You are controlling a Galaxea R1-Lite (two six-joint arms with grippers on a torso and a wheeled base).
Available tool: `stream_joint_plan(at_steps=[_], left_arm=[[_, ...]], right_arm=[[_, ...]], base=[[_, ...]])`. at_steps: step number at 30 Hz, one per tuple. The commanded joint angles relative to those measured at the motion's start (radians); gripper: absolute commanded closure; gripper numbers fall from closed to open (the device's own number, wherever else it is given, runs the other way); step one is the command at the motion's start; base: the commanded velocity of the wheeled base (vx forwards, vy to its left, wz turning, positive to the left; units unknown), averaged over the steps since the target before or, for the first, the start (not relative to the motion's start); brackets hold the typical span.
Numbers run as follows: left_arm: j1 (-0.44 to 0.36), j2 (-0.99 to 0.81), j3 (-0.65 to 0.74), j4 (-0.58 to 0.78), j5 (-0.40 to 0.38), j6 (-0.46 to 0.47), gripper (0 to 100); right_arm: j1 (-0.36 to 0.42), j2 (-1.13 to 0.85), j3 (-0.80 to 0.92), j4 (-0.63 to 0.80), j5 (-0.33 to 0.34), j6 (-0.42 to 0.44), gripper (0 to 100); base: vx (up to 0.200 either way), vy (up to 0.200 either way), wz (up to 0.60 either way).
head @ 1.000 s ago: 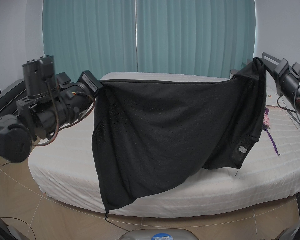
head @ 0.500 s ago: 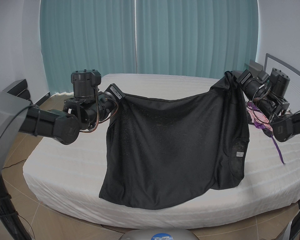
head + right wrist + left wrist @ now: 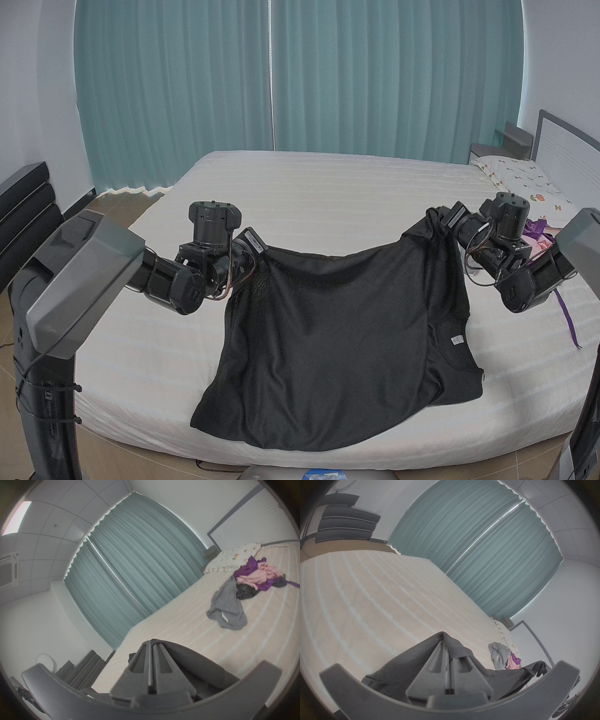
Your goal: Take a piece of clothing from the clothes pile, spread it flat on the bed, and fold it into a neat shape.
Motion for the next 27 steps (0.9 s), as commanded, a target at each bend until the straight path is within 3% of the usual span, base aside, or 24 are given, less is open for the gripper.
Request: stream_joint_plan(at_steps=[1,8,9,10,19,23,27], left_arm=[[0.002,0.12,-0.011,-0.042,0.0,-0.002,100],[0.005,0.193,-0.014,-0.096,0.0,-0.003,100],[0.008,0.212,-0.02,-0.096,-0.001,-0.003,100],[0.01,0.224,-0.025,-0.096,-0.001,-0.002,0],[0.051,0.244,0.012,-0.064,-0.015,-0.014,0],[0.096,0.147,0.079,-0.052,-0.109,-0.132,0],[0.146,0.049,0.136,-0.055,-0.228,-0.234,0]], right_arm=[[-0.003,0.12,0.003,-0.004,-0.013,0.01,100],[-0.025,0.212,-0.014,-0.002,-0.015,0.014,100],[-0.028,0.233,-0.017,-0.004,-0.009,0.016,0],[-0.028,0.244,-0.019,-0.004,-0.007,0.016,0],[-0.031,0.344,-0.019,0.02,0.025,0.034,0],[-0.051,0.313,-0.008,0.035,0.031,0.1,0],[-0.068,0.279,0.015,0.055,0.082,0.14,0]], base=[[0.0,0.0,0.0],[0.0,0.0,0.0],[0.0,0.0,0.0],[0.0,0.0,0.0],[0.0,0.0,0.0],[0.0,0.0,0.0],[0.0,0.0,0.0]])
